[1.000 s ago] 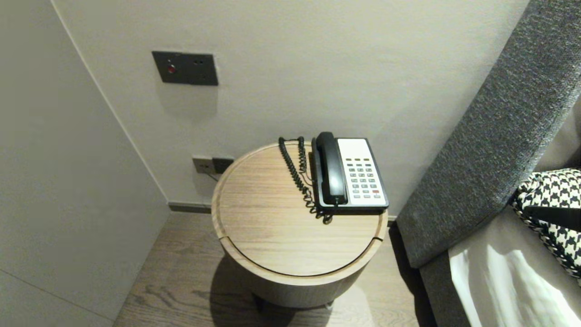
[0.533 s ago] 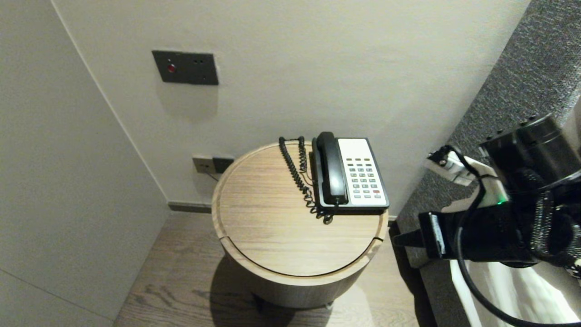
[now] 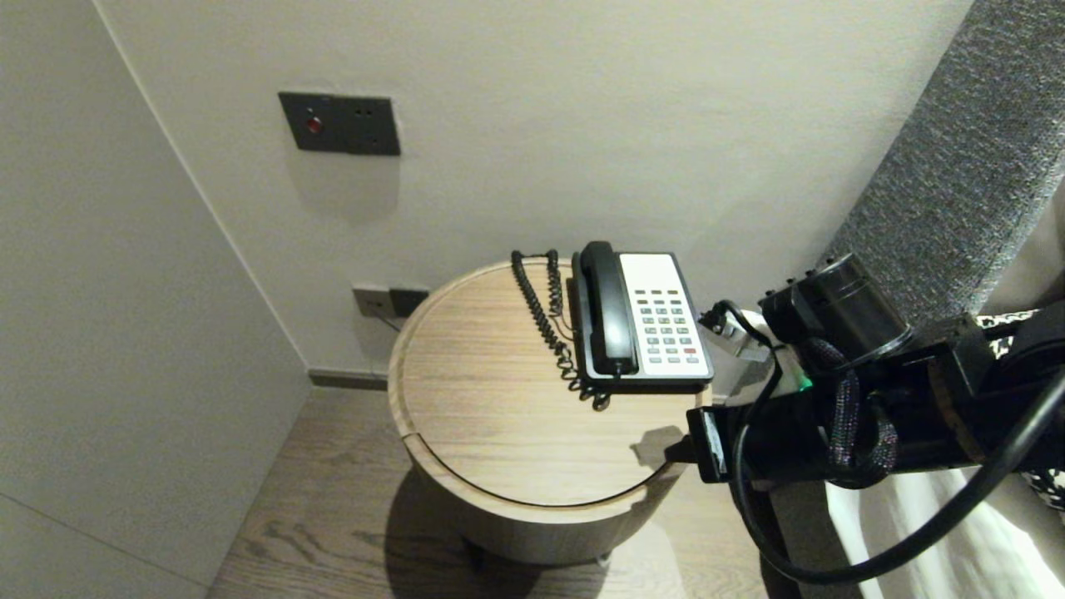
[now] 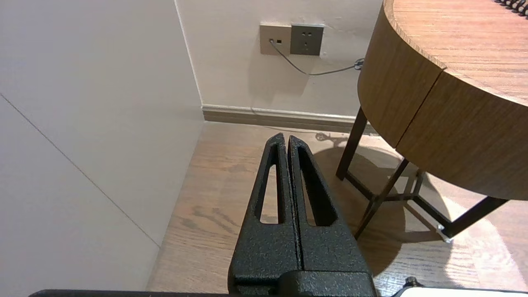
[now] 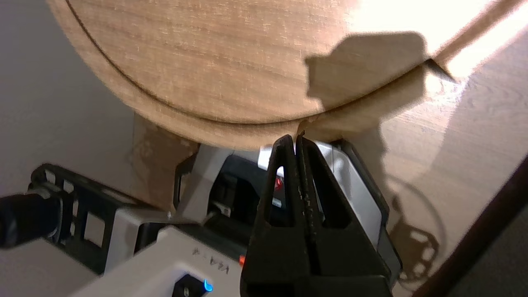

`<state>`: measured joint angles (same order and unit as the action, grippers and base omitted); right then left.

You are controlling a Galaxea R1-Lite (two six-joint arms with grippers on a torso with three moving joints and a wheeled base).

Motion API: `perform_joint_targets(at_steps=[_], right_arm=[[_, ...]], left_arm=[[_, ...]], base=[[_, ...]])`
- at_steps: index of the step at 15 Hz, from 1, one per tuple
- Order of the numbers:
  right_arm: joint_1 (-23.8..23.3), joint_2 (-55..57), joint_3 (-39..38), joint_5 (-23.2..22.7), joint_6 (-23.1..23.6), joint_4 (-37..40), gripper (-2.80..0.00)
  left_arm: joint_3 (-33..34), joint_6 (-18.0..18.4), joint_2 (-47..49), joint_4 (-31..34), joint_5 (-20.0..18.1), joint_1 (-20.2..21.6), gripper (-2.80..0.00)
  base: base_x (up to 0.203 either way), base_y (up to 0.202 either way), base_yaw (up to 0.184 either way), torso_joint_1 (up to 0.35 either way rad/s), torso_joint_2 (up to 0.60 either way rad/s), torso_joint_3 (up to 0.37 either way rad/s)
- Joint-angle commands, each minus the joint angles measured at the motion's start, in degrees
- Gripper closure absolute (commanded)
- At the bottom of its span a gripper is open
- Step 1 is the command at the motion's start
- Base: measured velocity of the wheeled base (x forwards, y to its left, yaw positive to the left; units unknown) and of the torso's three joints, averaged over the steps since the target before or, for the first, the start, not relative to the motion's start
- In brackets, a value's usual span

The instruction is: Open the nightstand drawer

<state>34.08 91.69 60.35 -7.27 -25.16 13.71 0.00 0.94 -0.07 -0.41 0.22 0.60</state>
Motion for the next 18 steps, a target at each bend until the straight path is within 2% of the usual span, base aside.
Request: perform_joint_targets(at_steps=[1,8,12,18], right_arm=[[-0.2,3.0,-0.2,-0.1,-0.2,-0.9,0.0],[-0.3,6.4,-1.2,0.3,-0.2,-4.1,0.0],[-0.1,6.9,-5.0,1.7,-0.2,-10.6,0.0],[0.3,4.8,-8.0,1.6,-0.4,-10.9,0.0]], left_arm=[[0.0,0.0,0.0,0.0,0.0,0.0,0.0],[0.0,0.0,0.0,0.0,0.0,0.0,0.0],[0.0,0.0,0.0,0.0,0.0,0.0,0.0],[0.0,0.0,0.0,0.0,0.0,0.0,0.0]], base=[[0.0,0.0,0.0,0.0,0.0,0.0],[0.0,0.0,0.0,0.0,0.0,0.0],[0.0,0.0,0.0,0.0,0.0,0.0],[0.0,0.0,0.0,0.0,0.0,0.0]])
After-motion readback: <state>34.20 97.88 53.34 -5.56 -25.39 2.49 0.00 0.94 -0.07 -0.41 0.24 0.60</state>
